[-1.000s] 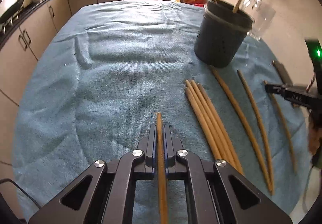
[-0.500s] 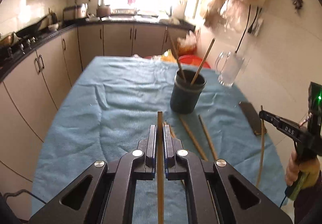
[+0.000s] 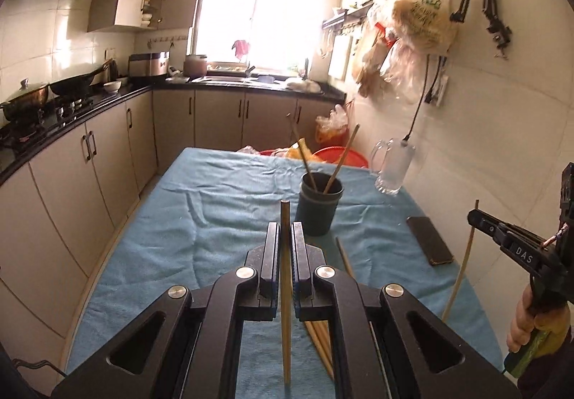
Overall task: Organize utensils
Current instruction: 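Lift both held chopsticks and carry them above the black holder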
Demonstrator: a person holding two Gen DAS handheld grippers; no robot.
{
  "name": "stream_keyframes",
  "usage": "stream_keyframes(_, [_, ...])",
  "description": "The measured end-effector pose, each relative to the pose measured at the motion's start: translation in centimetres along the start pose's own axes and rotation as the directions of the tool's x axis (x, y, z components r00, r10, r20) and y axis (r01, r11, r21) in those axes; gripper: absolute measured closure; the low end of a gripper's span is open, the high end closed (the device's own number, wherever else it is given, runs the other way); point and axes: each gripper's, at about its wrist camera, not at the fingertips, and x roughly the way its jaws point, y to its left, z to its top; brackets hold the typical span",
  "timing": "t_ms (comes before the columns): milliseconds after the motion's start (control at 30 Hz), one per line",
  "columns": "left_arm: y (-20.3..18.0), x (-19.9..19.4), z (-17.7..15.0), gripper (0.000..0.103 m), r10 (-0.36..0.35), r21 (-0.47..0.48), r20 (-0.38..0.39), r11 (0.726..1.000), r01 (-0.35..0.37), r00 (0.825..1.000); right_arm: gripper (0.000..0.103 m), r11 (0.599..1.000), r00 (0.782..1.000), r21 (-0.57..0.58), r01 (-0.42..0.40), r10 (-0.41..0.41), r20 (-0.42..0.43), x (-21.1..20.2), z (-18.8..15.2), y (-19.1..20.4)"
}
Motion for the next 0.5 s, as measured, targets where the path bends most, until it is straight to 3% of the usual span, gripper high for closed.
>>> stream_keyframes(200, [-1.3, -0.8, 1.1, 0.098, -0.023, 0.036, 0.045, 0.999, 0.021, 0.999, 0.098, 1.0, 0.999, -0.003, -0.006, 0.007, 0.043, -0.9, 1.0, 0.3])
stream_keyframes(500, [-1.9, 0.8, 2.8, 0.098, -0.031, 0.05, 0.041, 0.998, 0.029, 0.999, 0.098, 1.0, 0.999, -0.006, -0.02, 0.02, 0.048, 0.4, 2.4, 0.4])
